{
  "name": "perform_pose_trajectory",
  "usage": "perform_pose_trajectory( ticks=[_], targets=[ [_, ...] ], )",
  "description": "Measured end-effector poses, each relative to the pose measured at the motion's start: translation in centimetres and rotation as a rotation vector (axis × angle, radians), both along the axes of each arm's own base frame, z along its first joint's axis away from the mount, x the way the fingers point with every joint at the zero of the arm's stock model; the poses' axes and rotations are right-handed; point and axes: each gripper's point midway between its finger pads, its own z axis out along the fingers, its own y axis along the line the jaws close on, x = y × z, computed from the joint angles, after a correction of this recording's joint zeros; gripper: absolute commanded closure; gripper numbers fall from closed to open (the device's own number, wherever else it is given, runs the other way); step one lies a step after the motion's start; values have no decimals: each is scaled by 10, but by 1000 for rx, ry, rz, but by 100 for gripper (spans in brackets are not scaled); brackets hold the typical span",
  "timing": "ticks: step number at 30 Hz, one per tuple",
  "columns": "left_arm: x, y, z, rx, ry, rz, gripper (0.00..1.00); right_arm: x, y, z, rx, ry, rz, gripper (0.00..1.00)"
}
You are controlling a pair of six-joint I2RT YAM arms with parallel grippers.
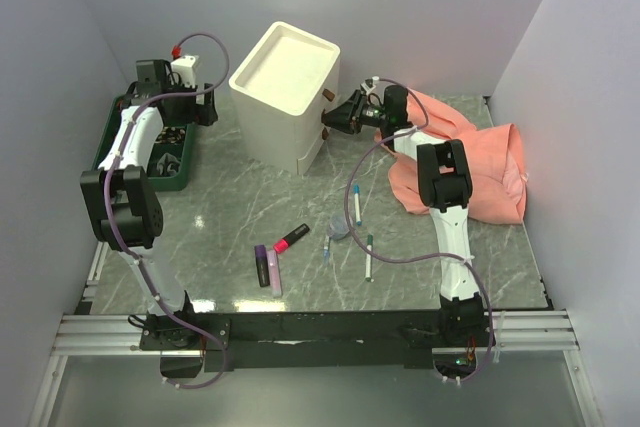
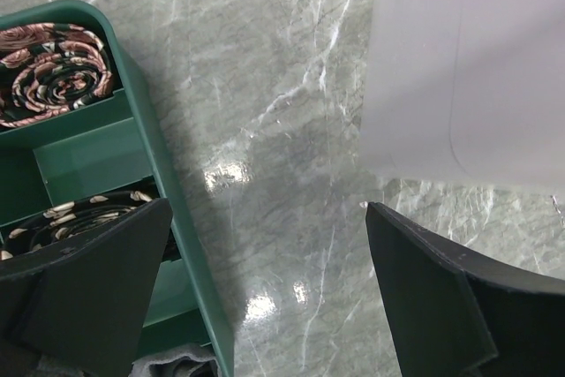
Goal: Sort the stationery into containers
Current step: Open the drawer in the storage box.
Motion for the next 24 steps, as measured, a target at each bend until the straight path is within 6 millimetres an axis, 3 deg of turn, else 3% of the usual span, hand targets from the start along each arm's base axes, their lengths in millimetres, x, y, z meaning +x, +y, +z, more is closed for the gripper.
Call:
perform_pose_trajectory(
  ticks=[5, 6, 14, 19, 24],
  targets=[
    [1, 0, 2, 4, -5, 3, 1, 0, 0, 1, 5, 5, 0, 63],
    [1, 0, 2, 5, -5, 3, 0, 0, 0, 2, 7, 3, 0, 70],
    [1, -1, 2, 19, -8, -6, 1, 0, -1, 3, 18, -19, 0, 93],
    [3, -1, 1, 22, -14, -6, 1, -8, -9, -8, 10, 2, -11, 98],
    [5, 0, -3, 24, -25, -4, 1, -15, -32, 11, -20, -33, -40, 99]
  ],
)
